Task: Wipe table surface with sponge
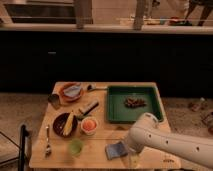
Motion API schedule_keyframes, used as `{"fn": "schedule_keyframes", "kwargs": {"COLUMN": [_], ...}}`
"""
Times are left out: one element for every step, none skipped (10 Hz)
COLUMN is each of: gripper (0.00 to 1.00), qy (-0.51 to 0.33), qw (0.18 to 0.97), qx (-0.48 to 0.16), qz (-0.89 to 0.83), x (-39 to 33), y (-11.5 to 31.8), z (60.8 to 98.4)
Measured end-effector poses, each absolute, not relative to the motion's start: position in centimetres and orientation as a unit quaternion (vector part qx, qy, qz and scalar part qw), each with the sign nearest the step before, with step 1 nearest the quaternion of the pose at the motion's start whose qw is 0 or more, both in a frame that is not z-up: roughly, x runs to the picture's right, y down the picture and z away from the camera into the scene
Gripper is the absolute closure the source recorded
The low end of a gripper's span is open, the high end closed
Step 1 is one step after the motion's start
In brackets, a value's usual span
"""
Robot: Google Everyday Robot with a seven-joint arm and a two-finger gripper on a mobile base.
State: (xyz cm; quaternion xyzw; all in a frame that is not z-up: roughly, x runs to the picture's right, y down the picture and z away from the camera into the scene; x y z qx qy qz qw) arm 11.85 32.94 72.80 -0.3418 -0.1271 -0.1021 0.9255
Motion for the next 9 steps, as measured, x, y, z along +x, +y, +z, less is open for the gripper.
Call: {"fn": "schedule_keyframes", "kwargs": {"gripper": [0.20, 0.20, 0.20, 0.20, 0.20, 0.20, 0.20, 0.20, 0.20], "qy": [-0.128, -0.128, -0.130, -0.131, -0.133, -0.135, -0.137, -0.141, -0.144], "qw": [0.925, 0.925, 0.926, 0.926, 0.927, 0.928, 0.929, 0.930, 0.930], "qx": [-0.343, -0.343, -0.341, -0.337, -0.334, -0.331, -0.327, -0.324, -0.322], "qz": [-0.101, -0.099, -0.100, -0.103, -0.105, -0.106, -0.105, -0.103, -0.101], "x": [12.0, 12.1, 12.1, 11.8, 11.4, 11.0, 10.7, 10.5, 10.2], "y": [33.0, 33.1, 33.1, 33.0, 32.8, 32.6, 32.4, 32.3, 32.2], "z": [72.8, 72.9, 72.9, 72.9, 72.9, 73.0, 73.1, 73.2, 73.3]}}
